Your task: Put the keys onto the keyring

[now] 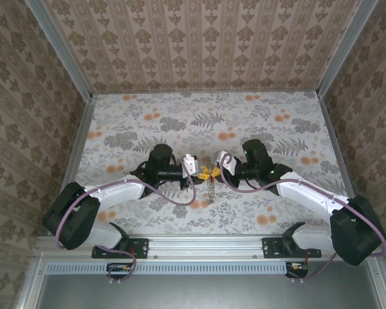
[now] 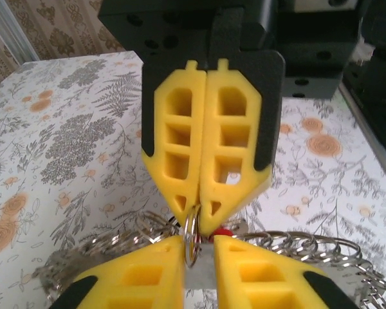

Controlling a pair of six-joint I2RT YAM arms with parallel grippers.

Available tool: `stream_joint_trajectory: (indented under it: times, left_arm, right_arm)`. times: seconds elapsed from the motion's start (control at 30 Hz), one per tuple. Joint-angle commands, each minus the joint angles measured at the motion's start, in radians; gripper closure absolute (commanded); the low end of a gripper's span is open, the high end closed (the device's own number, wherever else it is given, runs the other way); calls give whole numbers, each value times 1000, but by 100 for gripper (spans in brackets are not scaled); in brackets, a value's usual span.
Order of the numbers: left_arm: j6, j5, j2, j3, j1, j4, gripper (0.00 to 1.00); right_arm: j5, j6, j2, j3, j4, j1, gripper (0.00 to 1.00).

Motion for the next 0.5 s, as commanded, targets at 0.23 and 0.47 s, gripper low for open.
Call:
stream_joint_trajectory:
  times: [0.23,0.47]
  left_arm:
    - [79,-81,-24,50,-26,-124,75]
    - [61,-67,-20,52,-34,-90,74]
  right_arm:
    - [115,-80,12,99,-152,44,100]
    - [131,-86,12,110,-155,60,99]
